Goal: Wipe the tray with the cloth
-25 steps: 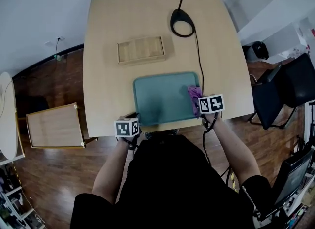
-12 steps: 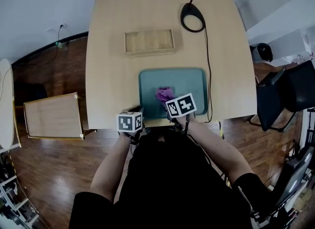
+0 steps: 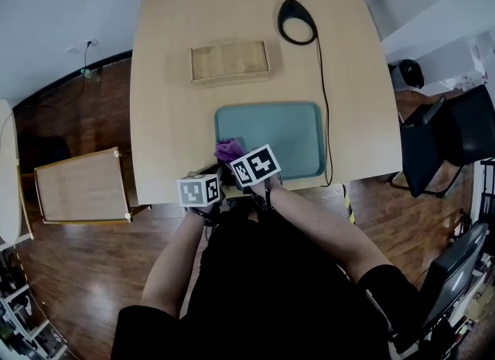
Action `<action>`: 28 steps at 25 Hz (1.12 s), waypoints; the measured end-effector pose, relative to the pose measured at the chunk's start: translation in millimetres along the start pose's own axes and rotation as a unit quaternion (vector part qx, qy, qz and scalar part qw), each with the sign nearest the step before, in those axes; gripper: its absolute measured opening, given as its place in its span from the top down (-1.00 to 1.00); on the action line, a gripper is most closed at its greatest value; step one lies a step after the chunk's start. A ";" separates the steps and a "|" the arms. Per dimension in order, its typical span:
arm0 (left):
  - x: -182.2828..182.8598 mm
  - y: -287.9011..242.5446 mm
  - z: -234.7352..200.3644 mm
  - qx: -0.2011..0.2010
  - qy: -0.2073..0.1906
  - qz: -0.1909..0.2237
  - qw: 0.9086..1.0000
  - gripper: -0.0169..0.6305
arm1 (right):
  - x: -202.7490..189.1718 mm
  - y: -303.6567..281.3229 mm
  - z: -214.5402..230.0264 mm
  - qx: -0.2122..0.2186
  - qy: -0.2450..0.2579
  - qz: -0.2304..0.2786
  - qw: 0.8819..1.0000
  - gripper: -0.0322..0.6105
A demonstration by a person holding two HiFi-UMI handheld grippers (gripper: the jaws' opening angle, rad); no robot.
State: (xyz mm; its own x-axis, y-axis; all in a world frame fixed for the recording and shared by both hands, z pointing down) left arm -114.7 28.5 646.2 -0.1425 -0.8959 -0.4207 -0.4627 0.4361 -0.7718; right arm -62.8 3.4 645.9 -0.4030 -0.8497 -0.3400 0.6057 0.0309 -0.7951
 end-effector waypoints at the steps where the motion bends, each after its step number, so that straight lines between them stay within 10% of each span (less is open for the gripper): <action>1: -0.6 -0.5 0.5 0.002 -0.007 -0.002 1.000 0.79 | -3.6 7.2 7.0 -0.012 0.015 -0.005 1.000 0.75; 5: -2.1 0.4 -0.4 0.001 -0.009 -0.003 1.000 0.79 | -33.7 54.4 62.8 -0.087 0.061 -0.020 0.994 0.75; 14: 0.3 -1.1 1.4 0.004 -0.020 -0.016 1.000 0.79 | -88.5 166.6 198.4 -0.157 -0.087 0.030 0.983 0.74; 28: -1.5 -1.7 2.8 0.013 -0.017 -0.009 1.000 0.79 | -76.9 90.2 94.4 -0.077 0.004 -0.029 0.997 0.74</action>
State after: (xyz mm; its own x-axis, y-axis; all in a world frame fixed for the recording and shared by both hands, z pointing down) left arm -111.2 29.3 646.8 -0.1040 -0.9001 -0.4232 -0.4415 0.4230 -0.7912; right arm 87.6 21.9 647.7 -0.4391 -0.8487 -0.2949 0.4700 0.0628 -0.8805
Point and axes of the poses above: the fingertips, and each gripper's own axes: y backward along the fingers, z to its right, x out of its top, the point moved 3 cm from there along y, backward along the fingers, and after that the axes turned 2 degrees about z, right-handed, at the moved point
